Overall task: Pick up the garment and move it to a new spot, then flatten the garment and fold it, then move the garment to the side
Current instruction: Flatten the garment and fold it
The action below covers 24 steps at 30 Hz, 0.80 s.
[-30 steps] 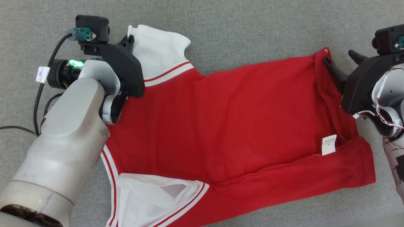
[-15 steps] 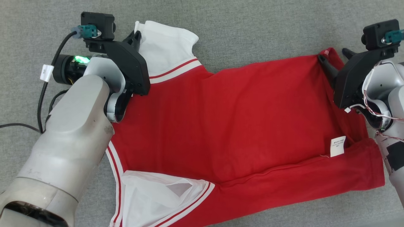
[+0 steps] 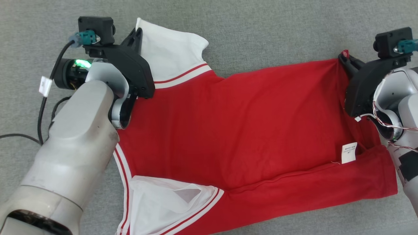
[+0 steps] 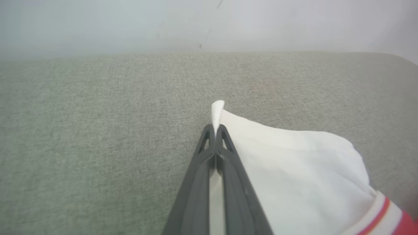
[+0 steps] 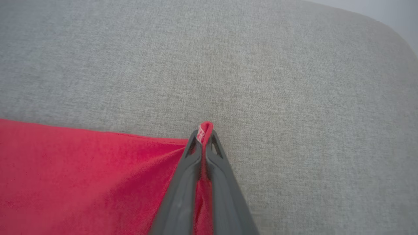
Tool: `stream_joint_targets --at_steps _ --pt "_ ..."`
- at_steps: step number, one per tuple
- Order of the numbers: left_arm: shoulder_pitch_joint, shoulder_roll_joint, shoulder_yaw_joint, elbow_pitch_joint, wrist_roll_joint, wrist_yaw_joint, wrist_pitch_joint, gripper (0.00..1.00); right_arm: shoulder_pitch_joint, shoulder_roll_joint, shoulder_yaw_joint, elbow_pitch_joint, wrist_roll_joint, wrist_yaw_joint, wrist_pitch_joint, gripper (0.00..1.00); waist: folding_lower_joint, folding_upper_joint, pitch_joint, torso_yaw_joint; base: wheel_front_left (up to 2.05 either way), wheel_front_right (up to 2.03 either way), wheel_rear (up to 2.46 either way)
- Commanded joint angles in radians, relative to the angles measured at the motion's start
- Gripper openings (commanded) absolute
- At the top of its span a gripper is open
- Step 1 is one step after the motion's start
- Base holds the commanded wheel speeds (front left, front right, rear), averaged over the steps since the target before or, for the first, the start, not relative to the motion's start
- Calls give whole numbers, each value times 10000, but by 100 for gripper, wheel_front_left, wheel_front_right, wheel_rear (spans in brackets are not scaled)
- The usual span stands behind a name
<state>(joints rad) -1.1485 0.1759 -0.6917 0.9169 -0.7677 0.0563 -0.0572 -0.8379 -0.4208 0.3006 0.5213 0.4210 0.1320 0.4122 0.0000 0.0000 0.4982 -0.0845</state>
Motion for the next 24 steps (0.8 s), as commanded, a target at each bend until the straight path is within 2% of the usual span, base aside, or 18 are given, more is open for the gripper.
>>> stream_joint_targets --at_steps 1,7,11,17,24 --pt "156 -37 59 -81 -60 33 -277 0 157 -101 -45 -71 21 -29 -224 0 0 0 -113 100 0 0 0" --pt "731 -259 164 -611 -93 -148 -1491 0 868 -354 -455 -408 67 -29 -1167 0 0 0 -452 480 0 0 0" --pt "1541 -283 156 -1199 31 -274 -1935 0 1724 -429 -790 -653 0 -29 -1808 0 0 0 -898 733 0 0 0" --pt "3032 -108 285 -2471 321 -127 -2081 0 2945 -159 -1246 -916 -249 -29 -2628 0 0 0 -1685 862 0 0 0" --pt "4608 350 342 -3554 351 228 -2084 0 4031 208 -1665 -1011 -566 -29 -2972 0 0 0 -2465 855 0 0 0"
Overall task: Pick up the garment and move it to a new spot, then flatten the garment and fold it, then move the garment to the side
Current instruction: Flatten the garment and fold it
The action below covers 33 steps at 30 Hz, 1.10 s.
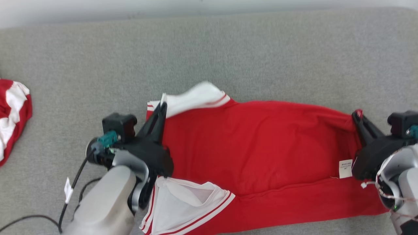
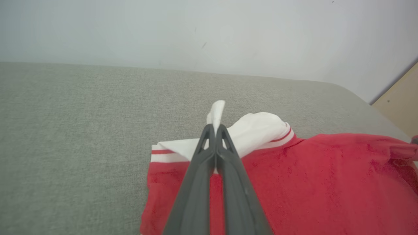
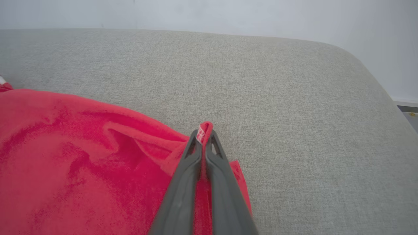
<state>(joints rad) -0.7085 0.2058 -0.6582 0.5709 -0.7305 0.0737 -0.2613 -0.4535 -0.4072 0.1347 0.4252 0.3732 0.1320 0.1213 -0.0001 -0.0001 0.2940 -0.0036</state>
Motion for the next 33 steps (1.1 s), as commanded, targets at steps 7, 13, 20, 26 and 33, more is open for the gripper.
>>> stream_joint_targets --at_steps 7,13,20,26,33 --pt "1575 454 -112 -1138 -223 409 172 0 1084 182 -243 -120 -446 -29 -200 0 1 1 -996 -24 0 0 0" --pt "2608 687 -265 -1914 -401 676 400 0 1565 223 -485 7 -914 -29 -317 0 1 1 -1369 -35 0 0 0" --pt "4142 1049 -383 -3307 -688 1167 687 0 2085 288 -757 169 -1645 -29 -293 0 1 1 -1807 47 0 0 0" --pt "4976 1287 -425 -4375 -866 1544 861 0 2292 221 -766 353 -2036 -29 -388 0 1 1 -1971 194 0 0 0" --pt "5825 1423 -599 -5160 -1115 1871 1194 0 2396 326 -850 651 -2294 -29 -188 0 1 1 -2087 315 0 0 0"
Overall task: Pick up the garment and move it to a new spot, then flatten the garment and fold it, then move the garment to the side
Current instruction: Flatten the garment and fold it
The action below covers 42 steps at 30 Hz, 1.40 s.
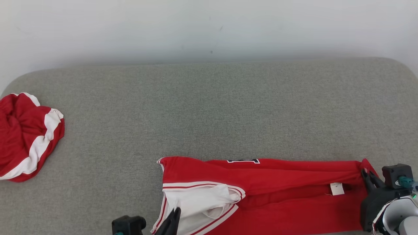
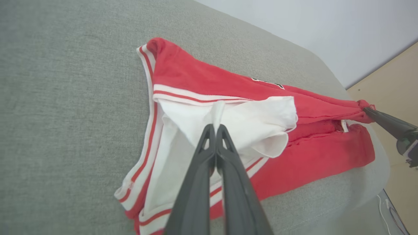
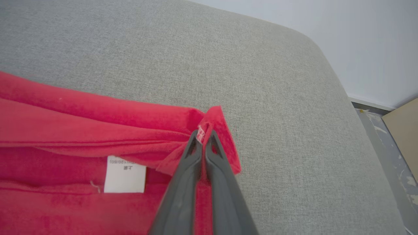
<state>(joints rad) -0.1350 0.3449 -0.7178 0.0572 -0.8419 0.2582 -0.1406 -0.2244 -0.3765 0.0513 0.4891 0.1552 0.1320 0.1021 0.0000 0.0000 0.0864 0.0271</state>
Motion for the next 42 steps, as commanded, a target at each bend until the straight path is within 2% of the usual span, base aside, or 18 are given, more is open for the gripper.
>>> stream_joint_targets --at_steps 1,2,3,4,6,10,11,12,13,22,28,34,42 --pt "192 11 -20 -61 -61 45 39 0 147 62 -7 10 -133 -29 50 0 0 0 -25 8 0 0 0" --pt "277 16 -69 -60 -96 61 105 0 181 112 -19 -12 -127 -29 127 5 0 0 -39 3 0 0 0" --pt "336 48 -104 -62 -118 79 169 0 208 135 -24 -42 -165 -29 184 19 0 0 -48 -9 0 0 0" --pt "395 52 -106 -75 -160 118 201 0 238 126 -19 -12 -155 -29 255 39 0 0 -58 -16 0 0 0" --pt "495 89 -141 -65 -197 159 243 0 257 146 -12 11 -122 -29 352 100 0 0 -86 -19 0 0 0" --pt "662 115 -179 13 -231 191 256 0 418 247 -224 -99 -102 -29 345 100 0 0 -169 -2 0 0 0" --pt "661 98 -185 30 -250 165 222 7 463 295 -300 -153 -82 -29 301 100 0 0 -202 7 0 0 0" --pt "669 89 -192 50 -250 157 189 38 491 344 -368 -224 -74 -29 279 100 0 0 -238 10 0 0 0" --pt "683 91 -215 80 -209 138 165 100 530 398 -444 -318 -66 -29 253 100 0 0 -283 10 0 0 0" --pt "744 181 -104 367 89 -69 -555 100 1024 858 -1043 -1051 48 -29 253 100 0 0 -721 52 0 0 0" --pt "782 190 715 410 811 -319 -1213 100 1377 1189 -1481 -1448 153 -29 371 100 0 0 -1002 153 0 0 0" --pt "992 -349 2718 -141 2355 -966 -1248 100 1409 1466 -1719 -1677 268 -29 531 100 0 0 -1014 185 0 0 0" --pt "1300 -1594 5496 -324 4073 -2157 -1253 100 1101 1573 -1762 -1372 475 -29 744 100 0 0 -739 138 0 0 0"
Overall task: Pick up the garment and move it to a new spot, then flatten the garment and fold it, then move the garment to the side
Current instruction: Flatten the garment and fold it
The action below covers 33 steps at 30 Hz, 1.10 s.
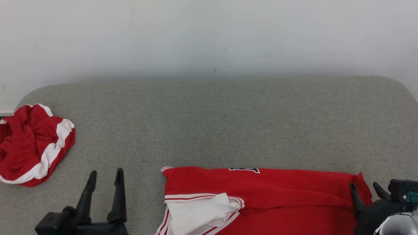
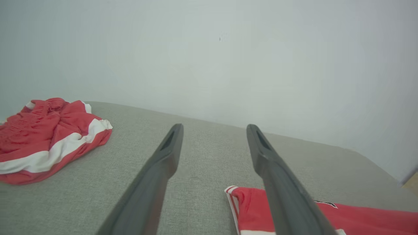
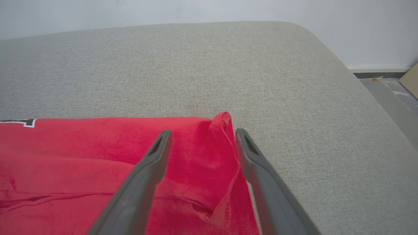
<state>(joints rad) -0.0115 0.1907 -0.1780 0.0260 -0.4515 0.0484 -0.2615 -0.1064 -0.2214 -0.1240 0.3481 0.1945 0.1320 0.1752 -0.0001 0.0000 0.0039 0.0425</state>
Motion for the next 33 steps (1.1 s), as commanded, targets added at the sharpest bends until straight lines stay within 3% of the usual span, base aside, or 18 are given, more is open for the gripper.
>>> stream_joint_targets --at_steps 1,7,13,23,33 --pt "56 -215 413 5 282 -173 -43 100 -140 17 2 78 102 -29 66 100 1 0 138 -23 0 0 0" --pt "-214 -829 1962 209 1201 -812 -34 100 -474 -141 55 401 211 -29 241 100 1 0 584 -59 0 0 0" --pt "-282 -1094 2696 333 2059 -1111 -34 100 -822 -297 202 777 245 -29 323 100 1 0 1074 -93 0 0 0" --pt "16 -1353 2821 422 2559 -1360 -35 100 -685 -40 -511 1039 177 -29 917 100 1 0 1354 -6 0 0 0" --pt "140 -1394 2678 418 2597 -1429 -35 100 -890 -180 -771 1420 226 -29 1494 100 1 0 1570 25 0 0 0"
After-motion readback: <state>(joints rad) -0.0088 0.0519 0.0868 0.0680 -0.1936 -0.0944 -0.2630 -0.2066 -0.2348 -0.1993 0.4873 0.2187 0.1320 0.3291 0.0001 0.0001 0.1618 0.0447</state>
